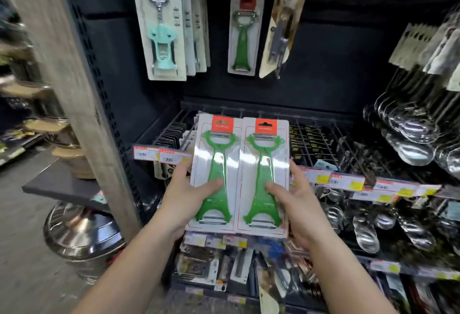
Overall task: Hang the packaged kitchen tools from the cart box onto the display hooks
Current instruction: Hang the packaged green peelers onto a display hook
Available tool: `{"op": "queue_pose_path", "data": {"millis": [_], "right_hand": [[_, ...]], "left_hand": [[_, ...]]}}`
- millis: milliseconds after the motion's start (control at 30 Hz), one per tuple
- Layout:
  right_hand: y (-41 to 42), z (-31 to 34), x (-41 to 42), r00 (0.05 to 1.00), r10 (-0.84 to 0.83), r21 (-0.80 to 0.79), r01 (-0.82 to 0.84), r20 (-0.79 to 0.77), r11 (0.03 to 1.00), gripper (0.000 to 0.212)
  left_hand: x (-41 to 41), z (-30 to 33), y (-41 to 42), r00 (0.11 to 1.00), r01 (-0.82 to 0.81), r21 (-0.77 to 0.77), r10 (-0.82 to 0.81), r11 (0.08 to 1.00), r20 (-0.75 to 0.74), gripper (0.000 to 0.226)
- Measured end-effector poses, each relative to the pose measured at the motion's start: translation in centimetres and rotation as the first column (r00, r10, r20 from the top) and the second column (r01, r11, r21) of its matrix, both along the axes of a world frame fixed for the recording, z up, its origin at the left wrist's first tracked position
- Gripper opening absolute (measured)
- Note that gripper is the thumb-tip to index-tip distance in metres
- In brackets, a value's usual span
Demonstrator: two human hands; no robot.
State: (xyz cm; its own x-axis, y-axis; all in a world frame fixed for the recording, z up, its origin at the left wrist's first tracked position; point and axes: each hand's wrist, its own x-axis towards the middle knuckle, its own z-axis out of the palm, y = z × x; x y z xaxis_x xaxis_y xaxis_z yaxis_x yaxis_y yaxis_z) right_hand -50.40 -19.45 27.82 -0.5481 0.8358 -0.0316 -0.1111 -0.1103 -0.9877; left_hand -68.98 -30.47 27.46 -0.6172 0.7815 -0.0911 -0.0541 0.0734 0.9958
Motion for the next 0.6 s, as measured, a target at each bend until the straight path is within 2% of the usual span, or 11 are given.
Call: {"op": "queue_pose_path", "data": {"millis": [67, 367, 600], "right_hand": [[0.7, 0.5, -0.4, 1.0, 0.005, 0.028, -0.005, 0.003, 1.0, 0.053], [5.6, 2.9, -1.9, 0.996, 0.05, 0.07, -0.045, -0.07, 0.996, 0.06], [10.8, 5.6, -2.6, 0.99, 0.088, 0.125, -0.074, -0.106, 0.989, 0.062]], "left_hand": [[-0.6, 0.3, 0.7, 1.0, -0.011, 0.021, 0.011, 1.0, 0.009, 0.06], [-1.7, 2.5, 5.3, 0.997, -0.055, 0.108, 0.061, 0.993, -0.05, 0.051], [-1.8, 4.5, 9.5, 0.988, -0.111, 0.16, 0.126, 0.981, -0.088, 0.063]]}}
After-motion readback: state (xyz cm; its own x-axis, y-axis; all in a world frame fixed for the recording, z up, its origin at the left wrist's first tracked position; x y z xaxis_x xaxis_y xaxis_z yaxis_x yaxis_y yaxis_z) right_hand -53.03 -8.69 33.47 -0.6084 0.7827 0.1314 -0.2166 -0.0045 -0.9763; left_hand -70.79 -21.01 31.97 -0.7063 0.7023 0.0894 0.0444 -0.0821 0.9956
